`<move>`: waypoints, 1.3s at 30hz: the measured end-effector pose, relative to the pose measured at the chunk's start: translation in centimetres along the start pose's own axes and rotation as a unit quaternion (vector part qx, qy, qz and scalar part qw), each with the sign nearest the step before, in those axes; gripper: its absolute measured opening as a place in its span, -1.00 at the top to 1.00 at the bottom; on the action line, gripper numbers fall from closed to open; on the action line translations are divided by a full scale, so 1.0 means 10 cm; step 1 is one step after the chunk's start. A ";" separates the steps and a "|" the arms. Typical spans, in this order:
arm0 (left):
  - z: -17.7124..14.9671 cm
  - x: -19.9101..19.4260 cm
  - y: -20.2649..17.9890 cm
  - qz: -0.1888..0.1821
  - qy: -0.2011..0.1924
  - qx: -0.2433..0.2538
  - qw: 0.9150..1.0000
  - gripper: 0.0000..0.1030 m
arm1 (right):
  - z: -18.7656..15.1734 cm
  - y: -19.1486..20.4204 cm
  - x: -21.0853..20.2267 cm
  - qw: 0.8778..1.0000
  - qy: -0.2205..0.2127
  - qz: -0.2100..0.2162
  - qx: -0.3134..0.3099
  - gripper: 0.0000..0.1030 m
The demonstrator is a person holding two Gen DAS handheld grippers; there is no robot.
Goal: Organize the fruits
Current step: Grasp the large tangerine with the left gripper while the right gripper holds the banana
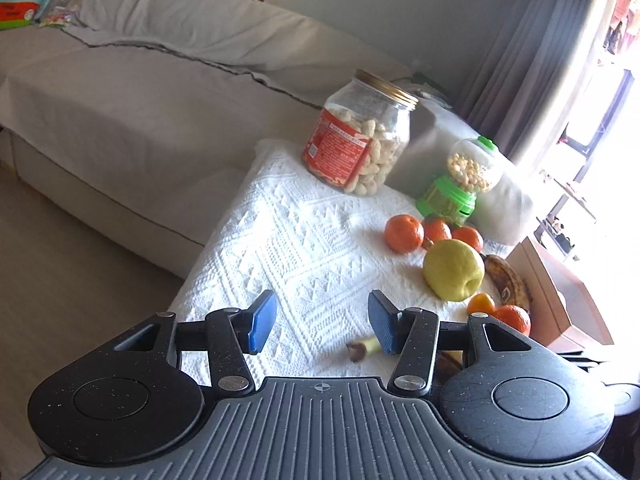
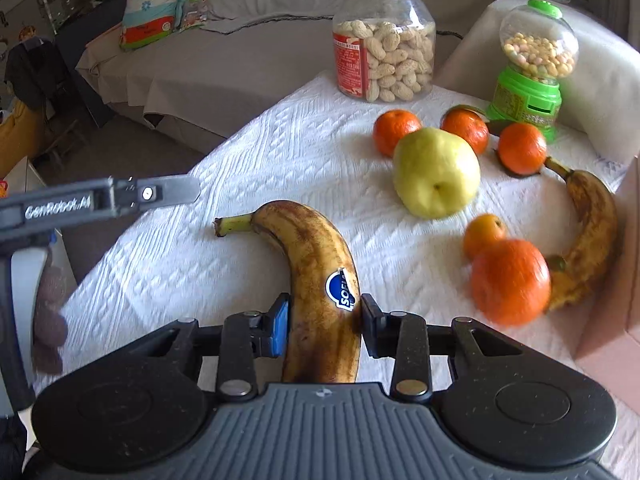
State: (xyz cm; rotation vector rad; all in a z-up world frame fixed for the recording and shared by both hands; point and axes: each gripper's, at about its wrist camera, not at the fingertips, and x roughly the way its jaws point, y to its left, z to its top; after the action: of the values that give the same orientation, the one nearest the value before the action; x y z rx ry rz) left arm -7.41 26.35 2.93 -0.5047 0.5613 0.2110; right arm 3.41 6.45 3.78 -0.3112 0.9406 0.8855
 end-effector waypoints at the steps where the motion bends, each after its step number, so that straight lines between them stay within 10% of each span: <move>1: -0.01 0.00 -0.04 -0.003 0.001 0.005 1.000 -0.08 | -0.10 -0.04 -0.08 1.000 0.000 -0.001 0.001 0.31; 9: -0.11 0.08 -0.58 -0.069 0.016 0.090 0.993 -0.08 | -0.81 -0.26 -0.63 0.999 -0.017 -0.034 0.015 0.31; 18: -0.30 0.23 -1.52 -0.143 0.035 0.252 0.956 -0.08 | -1.21 -0.67 -0.96 0.993 -0.049 -0.080 0.074 0.31; 24: -0.31 0.48 -1.93 -0.132 0.025 0.320 0.938 -0.07 | -1.34 -0.77 -1.03 0.989 -0.094 -0.077 0.086 -0.07; 31: -0.30 0.84 -2.10 -0.129 0.035 0.347 0.928 0.43 | -1.47 -0.88 -0.99 0.981 -0.137 -0.066 0.121 -0.21; 39: -0.46 0.58 -1.83 -0.079 0.026 0.382 0.921 0.43 | -1.51 -0.92 -0.99 0.978 -0.153 -0.053 0.130 -0.27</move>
State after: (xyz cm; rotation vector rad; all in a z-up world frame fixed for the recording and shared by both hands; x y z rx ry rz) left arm 1.21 8.59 3.67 0.2079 0.6029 -0.1816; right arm -0.80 -13.24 1.83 0.0012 0.7355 0.6785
